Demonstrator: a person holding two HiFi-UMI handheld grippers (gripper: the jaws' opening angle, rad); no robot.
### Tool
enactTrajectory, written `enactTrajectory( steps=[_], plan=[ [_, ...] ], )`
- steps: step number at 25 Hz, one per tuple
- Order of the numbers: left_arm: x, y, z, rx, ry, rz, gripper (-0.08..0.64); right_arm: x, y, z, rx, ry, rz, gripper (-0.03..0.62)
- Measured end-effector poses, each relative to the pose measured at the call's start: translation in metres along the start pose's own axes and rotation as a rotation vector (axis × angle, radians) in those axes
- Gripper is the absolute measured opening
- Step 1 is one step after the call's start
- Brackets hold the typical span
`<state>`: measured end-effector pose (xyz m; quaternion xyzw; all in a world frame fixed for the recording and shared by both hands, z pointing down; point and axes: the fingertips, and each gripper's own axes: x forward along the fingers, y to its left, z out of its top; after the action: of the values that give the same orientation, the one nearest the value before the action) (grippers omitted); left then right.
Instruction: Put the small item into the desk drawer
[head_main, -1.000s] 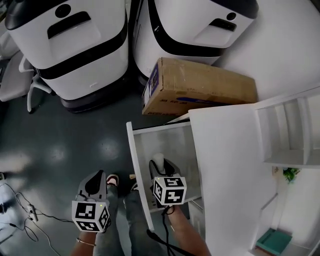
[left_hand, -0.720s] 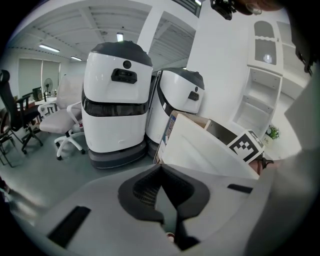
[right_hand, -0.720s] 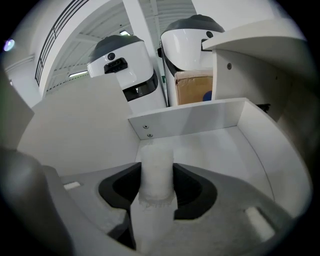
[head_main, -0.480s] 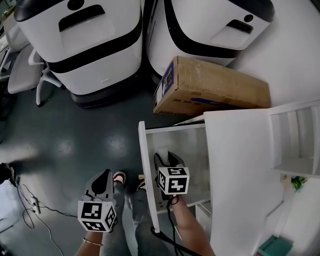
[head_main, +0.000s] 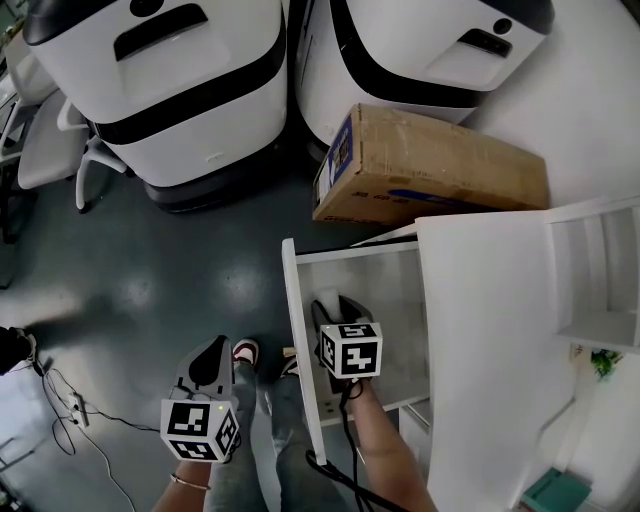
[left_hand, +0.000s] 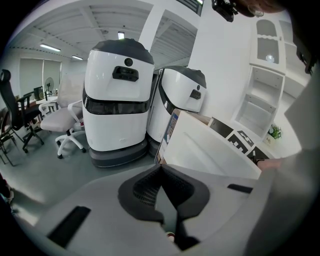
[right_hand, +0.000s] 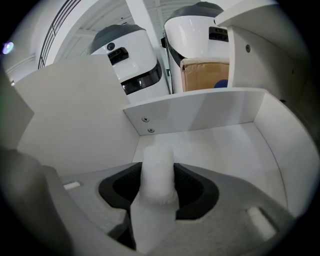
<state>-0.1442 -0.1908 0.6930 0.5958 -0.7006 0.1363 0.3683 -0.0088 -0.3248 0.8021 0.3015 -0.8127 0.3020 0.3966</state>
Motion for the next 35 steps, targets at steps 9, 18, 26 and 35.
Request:
enactTrajectory(
  steps=[9, 18, 26, 35],
  plan=[
    [0.000, 0.002, 0.003, 0.009, 0.002, -0.002, -0.002, -0.002, 0.003, 0.003, 0.009, -0.016, 0.010, 0.190],
    [-0.013, -0.009, 0.020, 0.024, -0.009, -0.032, -0.002, -0.037, 0.006, 0.002, 0.035, -0.019, -0.021, 0.192],
    [-0.027, -0.029, 0.059, 0.066, -0.044, -0.092, -0.002, -0.099, 0.019, 0.024, 0.030, -0.063, -0.052, 0.181],
    [-0.057, -0.057, 0.112, 0.159, -0.090, -0.180, -0.002, -0.188, 0.045, 0.059, 0.046, -0.180, -0.118, 0.101]
  ],
)
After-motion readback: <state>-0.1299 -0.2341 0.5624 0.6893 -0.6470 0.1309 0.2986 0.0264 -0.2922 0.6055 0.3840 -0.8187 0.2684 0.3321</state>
